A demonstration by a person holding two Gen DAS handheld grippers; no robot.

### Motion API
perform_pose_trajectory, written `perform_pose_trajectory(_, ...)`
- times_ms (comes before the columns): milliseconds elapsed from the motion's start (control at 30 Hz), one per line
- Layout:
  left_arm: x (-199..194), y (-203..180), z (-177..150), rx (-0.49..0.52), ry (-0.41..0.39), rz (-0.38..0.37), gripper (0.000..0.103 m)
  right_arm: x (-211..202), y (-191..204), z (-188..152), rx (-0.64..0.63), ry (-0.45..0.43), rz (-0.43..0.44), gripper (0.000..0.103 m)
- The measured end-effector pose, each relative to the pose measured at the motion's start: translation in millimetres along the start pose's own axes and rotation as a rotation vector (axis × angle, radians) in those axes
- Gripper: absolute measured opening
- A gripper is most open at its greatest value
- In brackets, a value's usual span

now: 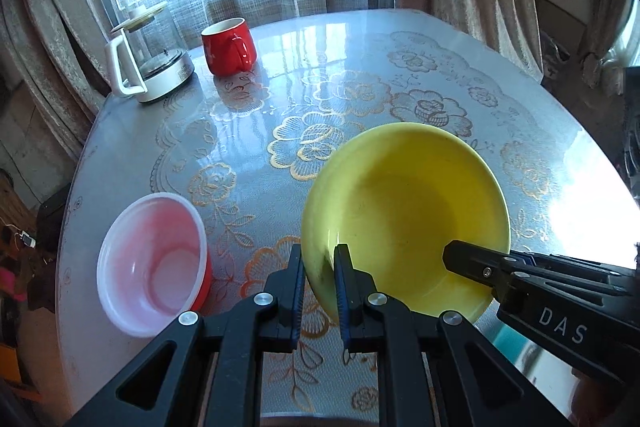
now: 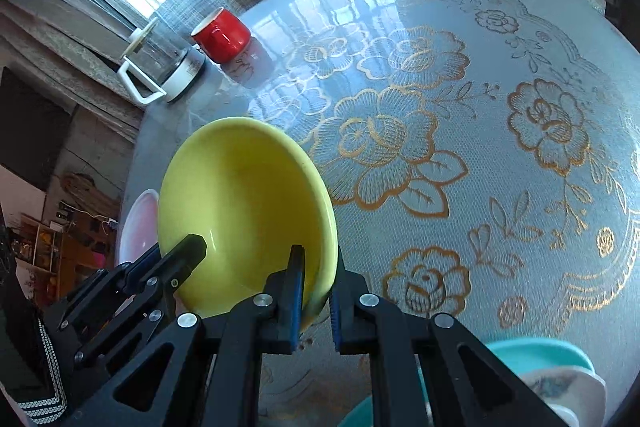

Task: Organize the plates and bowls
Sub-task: 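Carry the yellow bowl with both tools over the steel bowl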

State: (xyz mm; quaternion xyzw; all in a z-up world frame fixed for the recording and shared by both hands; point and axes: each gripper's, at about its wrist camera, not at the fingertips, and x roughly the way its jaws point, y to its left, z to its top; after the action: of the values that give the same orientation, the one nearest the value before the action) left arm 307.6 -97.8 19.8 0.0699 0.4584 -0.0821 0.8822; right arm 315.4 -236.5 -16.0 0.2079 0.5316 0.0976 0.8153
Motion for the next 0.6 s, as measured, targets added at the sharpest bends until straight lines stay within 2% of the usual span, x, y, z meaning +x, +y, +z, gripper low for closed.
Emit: perform_pose_trajectory(600, -46, 10, -36, -0.027, -0.079, -0.040, 0.014, -37, 8, -43, 0.006, -0.067, 0.042, 0.011)
